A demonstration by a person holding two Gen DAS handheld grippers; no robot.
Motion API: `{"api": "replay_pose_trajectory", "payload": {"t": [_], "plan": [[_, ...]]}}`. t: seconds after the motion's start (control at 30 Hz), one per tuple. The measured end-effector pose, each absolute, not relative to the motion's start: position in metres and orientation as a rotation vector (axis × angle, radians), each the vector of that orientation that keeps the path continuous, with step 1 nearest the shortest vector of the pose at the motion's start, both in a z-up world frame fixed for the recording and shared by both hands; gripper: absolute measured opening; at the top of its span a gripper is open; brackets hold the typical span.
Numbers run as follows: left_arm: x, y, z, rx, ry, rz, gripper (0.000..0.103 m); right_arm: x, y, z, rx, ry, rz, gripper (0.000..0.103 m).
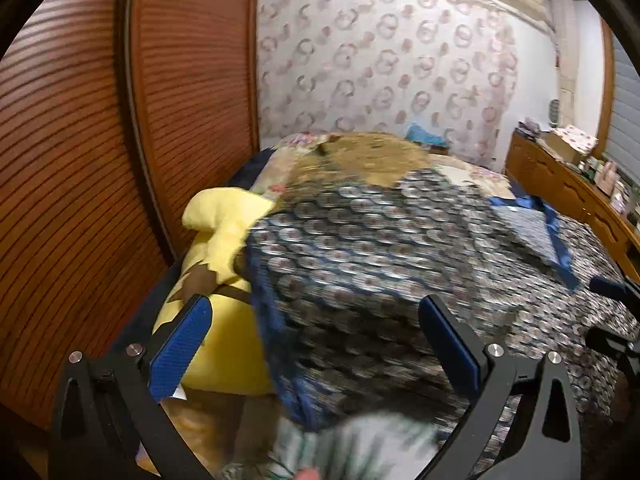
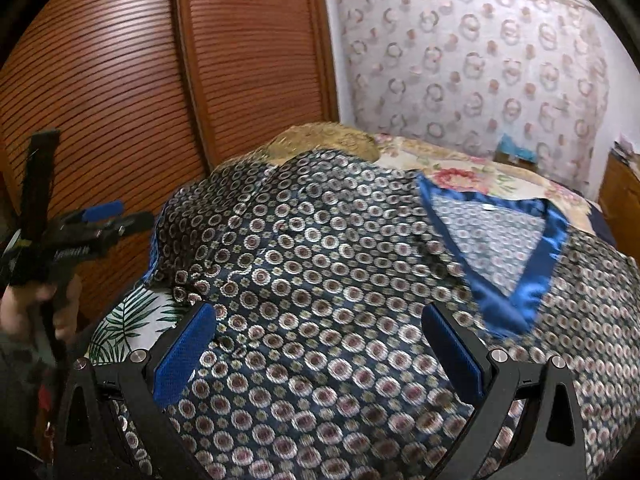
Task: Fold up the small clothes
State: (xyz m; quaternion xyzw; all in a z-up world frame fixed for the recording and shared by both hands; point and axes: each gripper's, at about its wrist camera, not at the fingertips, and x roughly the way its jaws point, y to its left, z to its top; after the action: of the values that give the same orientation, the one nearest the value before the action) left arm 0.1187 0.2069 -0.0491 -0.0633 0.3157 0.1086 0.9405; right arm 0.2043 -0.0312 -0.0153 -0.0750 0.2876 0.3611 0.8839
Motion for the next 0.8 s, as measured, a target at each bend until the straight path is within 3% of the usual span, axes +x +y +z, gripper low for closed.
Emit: {"api": "replay_pose_trajectory", "payload": {"t": [0.1, 0.33, 0.6, 0.8], "plan": [[0.131, 0.225, -0.056, -0.170, 0.670, 0.197, 0.096, 0.217, -0.020, -0.019, -0.167, 0.618, 0.766, 0.103], [0.157, 0.243, -0.076, -0.281, 0.753, 0.140, 0.065, 0.238, -0.005, -0.035, -0.174, 0.658, 0.786, 0.103], [0.144, 0.241, -0.086, -0.324, 0.781, 0.135, 0.057, 0.245, -0.011, -0.042, -0.152, 0.677, 0.785, 0.103], [0.134, 0.231, -0.079, -0.289, 0.775, 0.143, 0.019, 0.243, -0.017, -0.040, -0.140, 0.671, 0.795, 0.103]]}}
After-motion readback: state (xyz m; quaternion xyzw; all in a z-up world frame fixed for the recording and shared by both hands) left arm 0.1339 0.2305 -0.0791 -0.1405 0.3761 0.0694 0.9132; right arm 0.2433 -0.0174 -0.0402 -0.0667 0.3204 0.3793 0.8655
